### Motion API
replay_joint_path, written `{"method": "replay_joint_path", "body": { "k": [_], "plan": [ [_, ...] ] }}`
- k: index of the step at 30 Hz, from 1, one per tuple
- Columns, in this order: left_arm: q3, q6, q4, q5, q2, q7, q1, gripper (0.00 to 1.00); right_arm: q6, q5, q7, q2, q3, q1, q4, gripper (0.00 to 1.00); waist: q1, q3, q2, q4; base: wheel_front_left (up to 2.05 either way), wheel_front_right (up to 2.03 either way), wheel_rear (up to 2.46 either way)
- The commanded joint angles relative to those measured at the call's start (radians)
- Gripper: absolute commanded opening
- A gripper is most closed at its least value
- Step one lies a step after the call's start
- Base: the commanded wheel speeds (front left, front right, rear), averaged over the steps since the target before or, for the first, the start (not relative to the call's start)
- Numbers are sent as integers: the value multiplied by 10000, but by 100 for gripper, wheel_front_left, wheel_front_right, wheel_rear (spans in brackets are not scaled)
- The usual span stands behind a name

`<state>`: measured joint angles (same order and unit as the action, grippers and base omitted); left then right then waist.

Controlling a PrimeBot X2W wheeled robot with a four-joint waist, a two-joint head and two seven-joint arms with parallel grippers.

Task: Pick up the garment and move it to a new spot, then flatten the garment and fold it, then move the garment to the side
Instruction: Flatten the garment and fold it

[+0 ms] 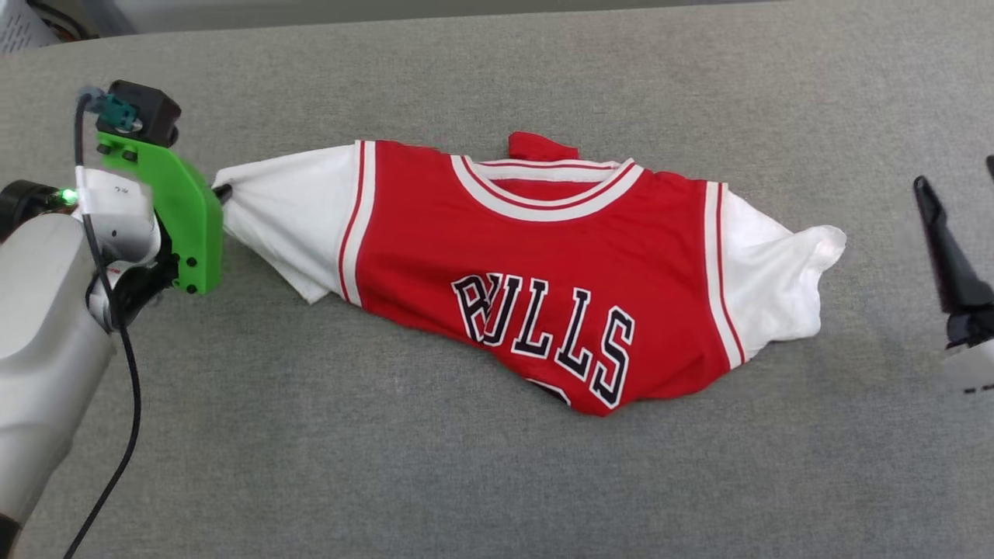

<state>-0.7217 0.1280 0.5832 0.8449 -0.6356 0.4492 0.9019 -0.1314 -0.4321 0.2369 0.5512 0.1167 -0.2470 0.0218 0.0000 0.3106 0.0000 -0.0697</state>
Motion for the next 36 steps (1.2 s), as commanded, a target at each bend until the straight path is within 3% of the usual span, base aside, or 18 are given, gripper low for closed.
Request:
{"method": "replay_joint_path", "body": {
  "k": [1, 6, 11, 15, 19, 26, 36],
  "plan": [
    [96, 26, -71, 8, -180, -246, -175, 0, 7, -193, -144, 230, -87, -379, -140, 100, 0, -186, 0, 171, 0, 0, 0],
    [170, -136, -522, -114, -382, -706, -384, 0, 7, -773, -1492, 1380, 239, -1066, -412, 100, 0, -248, 0, 345, 0, 0, 0],
    [138, -375, -1199, -205, -353, -847, -500, 0, 7, -2189, -4367, 2452, 1411, -1870, -392, 100, 0, -129, 0, 555, 0, 0, 0],
    [64, -546, -1687, -339, -272, -891, -467, 0, 7, -3510, -7172, 2907, 2253, -2375, 219, 100, 0, 22, 0, 709, 0, 0, 0],
    [9, -668, -2089, -428, -181, -881, -369, 0, 7, -4139, -8849, 2954, 2718, -2927, 818, 100, 0, 245, 0, 873, 0, 0, 0],
    [-4, -806, -2553, -533, -136, -879, -149, 0, 7, -4236, -9452, 2160, 3372, -3902, 2060, 100, 0, 695, 0, 1079, 0, 0, 0],
    [-34, -914, -2759, -681, -66, -1094, 21, 0, 7, -4311, -9258, 1254, 5482, -3856, 3885, 100, 0, 1121, 0, 1179, 0, 0, 0]
  ]
}}
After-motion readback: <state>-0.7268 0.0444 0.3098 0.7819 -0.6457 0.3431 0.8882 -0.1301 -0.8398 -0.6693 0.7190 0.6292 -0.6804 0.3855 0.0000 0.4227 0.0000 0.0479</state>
